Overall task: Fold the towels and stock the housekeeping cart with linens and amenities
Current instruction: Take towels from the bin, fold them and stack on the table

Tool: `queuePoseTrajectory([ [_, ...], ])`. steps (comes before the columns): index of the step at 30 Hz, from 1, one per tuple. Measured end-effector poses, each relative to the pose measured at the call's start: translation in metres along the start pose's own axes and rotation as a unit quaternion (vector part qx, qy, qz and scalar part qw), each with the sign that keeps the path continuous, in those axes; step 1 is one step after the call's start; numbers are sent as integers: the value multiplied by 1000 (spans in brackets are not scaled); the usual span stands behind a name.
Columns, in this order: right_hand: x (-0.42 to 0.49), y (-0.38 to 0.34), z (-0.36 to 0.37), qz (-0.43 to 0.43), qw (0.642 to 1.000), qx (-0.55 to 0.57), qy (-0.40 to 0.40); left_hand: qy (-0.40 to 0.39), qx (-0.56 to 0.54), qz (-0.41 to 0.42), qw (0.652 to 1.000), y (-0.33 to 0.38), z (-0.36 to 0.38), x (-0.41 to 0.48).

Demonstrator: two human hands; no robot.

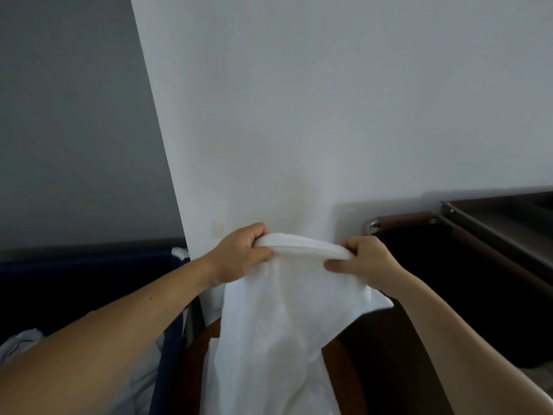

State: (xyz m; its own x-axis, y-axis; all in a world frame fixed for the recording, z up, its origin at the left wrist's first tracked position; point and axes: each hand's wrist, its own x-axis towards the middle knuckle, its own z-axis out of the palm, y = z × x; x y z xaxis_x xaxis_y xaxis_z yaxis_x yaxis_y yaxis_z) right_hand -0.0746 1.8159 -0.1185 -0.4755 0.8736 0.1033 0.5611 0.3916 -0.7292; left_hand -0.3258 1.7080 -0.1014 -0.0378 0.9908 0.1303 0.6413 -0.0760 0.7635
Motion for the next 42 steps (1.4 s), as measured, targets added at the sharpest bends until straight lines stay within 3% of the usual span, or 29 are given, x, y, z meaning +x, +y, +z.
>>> queuePoseTrajectory([
  [3,-1,0,1,-25,998,-51,-9,-8,77,-41,996,-15,-7,-4],
  [7,-1,-10,16,-74,996,-47,24,-219,14,-139,966,-15,-13,-8],
  [8,0,-14,19,-96,994,-41,27,-237,-24,-135,962,-10,-11,-8],
  [11,0,-25,28,-173,983,-60,11,-151,-145,-138,968,5,-2,-3],
  [15,-2,-27,37,-189,981,-51,5,-198,-144,-154,957,6,22,-4],
  [20,-7,-13,39,-118,993,12,-4,-128,-197,-148,961,5,33,-7],
  [25,-13,-3,42,-35,994,17,-98,-50,-197,-119,972,6,44,-6],
  [29,-26,4,45,68,957,188,-209,10,-196,-83,977,3,46,1],
  [32,-28,7,44,108,936,211,-260,-10,-185,-69,980,-4,45,-1],
  [34,-25,4,44,87,961,177,-194,-55,-160,-70,983,-10,40,-4],
  [37,-18,-8,36,-7,996,1,-93,-139,-100,-84,982,-13,35,-8],
  [40,-12,-26,32,-80,984,-126,-99,-170,24,-49,984,-15,39,-8],
  [42,-10,-35,33,-91,984,-122,-90,-156,92,-21,983,-12,50,-10],
])
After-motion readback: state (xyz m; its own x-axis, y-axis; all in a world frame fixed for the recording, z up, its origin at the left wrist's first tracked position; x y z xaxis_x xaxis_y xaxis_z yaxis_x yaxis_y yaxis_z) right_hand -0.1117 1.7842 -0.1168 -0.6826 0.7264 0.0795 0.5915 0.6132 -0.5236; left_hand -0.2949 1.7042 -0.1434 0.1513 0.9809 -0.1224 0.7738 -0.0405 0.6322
